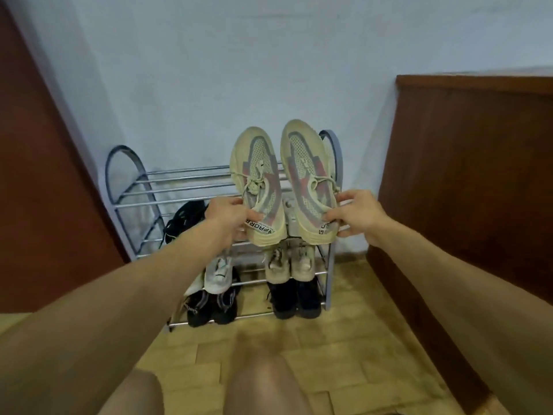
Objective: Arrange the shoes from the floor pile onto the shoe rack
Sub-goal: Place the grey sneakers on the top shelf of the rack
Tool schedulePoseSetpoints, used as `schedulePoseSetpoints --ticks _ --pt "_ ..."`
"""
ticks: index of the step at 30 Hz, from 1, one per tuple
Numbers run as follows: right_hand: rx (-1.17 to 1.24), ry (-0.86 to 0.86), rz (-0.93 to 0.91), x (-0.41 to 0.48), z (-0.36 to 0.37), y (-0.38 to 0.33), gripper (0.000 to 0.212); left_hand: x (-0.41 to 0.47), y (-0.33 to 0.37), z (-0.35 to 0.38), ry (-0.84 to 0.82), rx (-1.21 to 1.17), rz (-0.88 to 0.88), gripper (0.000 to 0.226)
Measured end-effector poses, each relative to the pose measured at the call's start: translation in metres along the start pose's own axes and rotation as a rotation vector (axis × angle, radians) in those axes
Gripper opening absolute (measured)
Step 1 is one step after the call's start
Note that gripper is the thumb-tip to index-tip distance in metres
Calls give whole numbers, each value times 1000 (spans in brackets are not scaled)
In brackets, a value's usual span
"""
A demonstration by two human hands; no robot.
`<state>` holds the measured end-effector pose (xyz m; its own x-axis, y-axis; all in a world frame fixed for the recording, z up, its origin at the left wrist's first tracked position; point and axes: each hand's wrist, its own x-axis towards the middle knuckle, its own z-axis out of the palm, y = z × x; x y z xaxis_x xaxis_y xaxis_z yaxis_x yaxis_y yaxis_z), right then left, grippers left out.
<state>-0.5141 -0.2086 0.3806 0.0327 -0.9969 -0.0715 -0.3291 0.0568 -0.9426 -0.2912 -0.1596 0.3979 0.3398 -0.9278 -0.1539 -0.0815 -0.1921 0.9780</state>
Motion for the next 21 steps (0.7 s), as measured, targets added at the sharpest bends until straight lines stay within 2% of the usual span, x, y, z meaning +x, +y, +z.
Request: schedulePoseSetpoints --ticks 1,5,10,13,18,21 --pt "-2 6 -10 10 3 -7 29 13 7 2 9 -4 0 32" --pt "20 19 -16 56 8 -22 22 65 23 15 21 -35 -42 28" --pt "7 59 26 116 4 -32 26 130 36 23 33 -10 -35 24" --pt "1 78 29 144 6 -36 19 160 39 25 28 2 -48 20" --pt "6 116 41 173 19 -37 16 191 37 35 12 59 -18 26" --pt "7 157 44 182 27 -36 13 198 34 39 6 131 -4 18"
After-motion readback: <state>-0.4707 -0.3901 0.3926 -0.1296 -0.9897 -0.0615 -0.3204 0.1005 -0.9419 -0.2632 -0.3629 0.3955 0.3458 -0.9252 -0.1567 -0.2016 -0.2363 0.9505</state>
